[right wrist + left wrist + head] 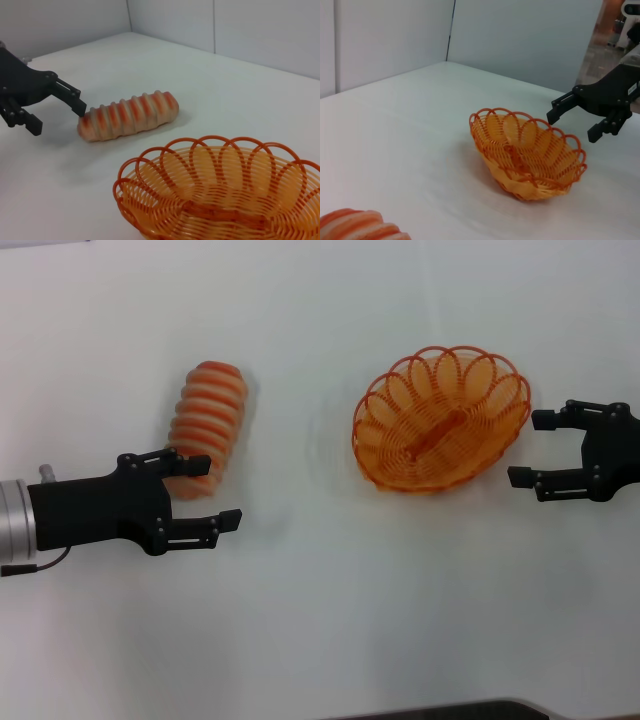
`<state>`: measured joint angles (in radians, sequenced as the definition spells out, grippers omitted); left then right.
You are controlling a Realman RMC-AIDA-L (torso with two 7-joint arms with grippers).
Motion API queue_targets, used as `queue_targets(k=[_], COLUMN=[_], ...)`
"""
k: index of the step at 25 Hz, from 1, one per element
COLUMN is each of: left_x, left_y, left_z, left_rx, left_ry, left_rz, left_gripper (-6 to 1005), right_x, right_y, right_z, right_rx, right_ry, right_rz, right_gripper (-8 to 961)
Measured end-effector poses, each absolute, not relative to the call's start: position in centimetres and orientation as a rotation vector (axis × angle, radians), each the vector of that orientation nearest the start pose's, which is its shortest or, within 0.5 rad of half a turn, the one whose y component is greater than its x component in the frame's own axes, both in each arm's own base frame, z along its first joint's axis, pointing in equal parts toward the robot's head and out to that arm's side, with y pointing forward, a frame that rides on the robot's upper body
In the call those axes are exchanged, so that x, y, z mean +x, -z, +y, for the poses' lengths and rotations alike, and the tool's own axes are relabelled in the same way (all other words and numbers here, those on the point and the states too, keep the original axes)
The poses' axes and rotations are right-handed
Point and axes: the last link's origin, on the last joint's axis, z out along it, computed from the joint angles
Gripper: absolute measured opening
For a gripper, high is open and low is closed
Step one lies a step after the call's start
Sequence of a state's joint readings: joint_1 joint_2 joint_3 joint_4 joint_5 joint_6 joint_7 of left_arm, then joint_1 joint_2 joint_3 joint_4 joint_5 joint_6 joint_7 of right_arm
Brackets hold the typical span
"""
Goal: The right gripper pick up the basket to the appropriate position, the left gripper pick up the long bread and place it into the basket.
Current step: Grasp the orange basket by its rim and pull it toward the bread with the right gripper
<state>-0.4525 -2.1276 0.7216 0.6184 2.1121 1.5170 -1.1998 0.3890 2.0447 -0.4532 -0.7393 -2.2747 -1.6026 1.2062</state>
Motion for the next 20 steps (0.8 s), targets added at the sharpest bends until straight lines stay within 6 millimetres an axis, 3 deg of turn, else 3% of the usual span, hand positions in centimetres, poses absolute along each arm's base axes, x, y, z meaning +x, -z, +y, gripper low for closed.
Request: queue_targets(k=[13,20], left_x=[-29.1,-29.0], left_y=[3.9,3.8], left_z=[29.1,29.2], left_rx=[-2.809,-2.787], left_ry=[0.548,0.568], left_rz=[-0.554,-0.564], left_gripper=[843,842], right_x=[34.2,33.9], right_y=[-3.9,-5.1], right_z=[28.3,28.8], right_rx=[-2.657,-2.568], right_ry=[-0.369,-0.47], right_rz=[0.597,0.605], right_gripper=[917,918])
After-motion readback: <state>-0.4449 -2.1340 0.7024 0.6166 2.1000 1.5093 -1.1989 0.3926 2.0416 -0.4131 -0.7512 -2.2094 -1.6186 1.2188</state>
